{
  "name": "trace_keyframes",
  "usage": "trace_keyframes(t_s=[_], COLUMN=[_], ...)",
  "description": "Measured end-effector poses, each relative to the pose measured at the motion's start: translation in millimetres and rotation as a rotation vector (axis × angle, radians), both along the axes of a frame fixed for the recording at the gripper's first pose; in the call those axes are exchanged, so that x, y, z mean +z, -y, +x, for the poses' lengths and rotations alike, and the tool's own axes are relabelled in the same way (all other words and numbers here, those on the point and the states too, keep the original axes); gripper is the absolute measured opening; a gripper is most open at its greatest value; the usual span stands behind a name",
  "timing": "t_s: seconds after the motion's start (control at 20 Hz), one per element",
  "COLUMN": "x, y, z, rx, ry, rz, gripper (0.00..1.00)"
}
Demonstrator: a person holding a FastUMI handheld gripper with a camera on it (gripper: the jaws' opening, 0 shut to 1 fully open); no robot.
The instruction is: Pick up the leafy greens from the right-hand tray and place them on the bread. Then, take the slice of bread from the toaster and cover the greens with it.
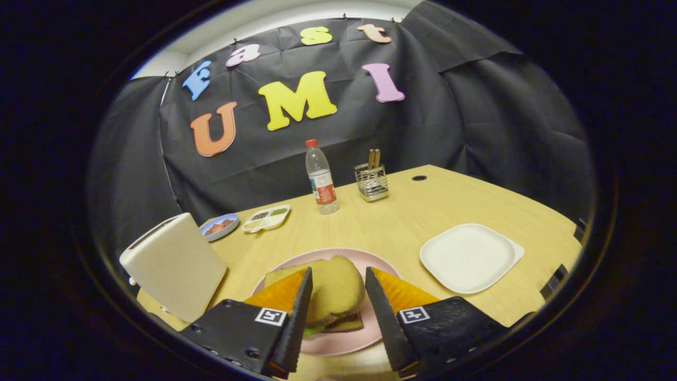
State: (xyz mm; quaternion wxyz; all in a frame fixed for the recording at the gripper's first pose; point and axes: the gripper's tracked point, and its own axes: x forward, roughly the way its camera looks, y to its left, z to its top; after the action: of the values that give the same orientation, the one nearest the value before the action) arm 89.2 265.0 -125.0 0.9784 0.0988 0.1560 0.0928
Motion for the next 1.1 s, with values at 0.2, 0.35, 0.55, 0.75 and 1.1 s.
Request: trace_keyframes(t_s=[0.2, 0.35, 0.55, 0.75, 1.1], x=[18, 41, 85, 116, 173], y=[8, 26, 69, 108, 178], z=[-3, -13, -40, -75, -138], rx=[0.027, 0.055, 0.032, 0.017, -0.077], ry=[0.048, 0.150, 0.307, 0.367, 0.496], rz=[0.022, -0.042, -0.152, -0.191, -0.190], gripper=[0.80, 0.93, 0.96, 0.95, 0.95])
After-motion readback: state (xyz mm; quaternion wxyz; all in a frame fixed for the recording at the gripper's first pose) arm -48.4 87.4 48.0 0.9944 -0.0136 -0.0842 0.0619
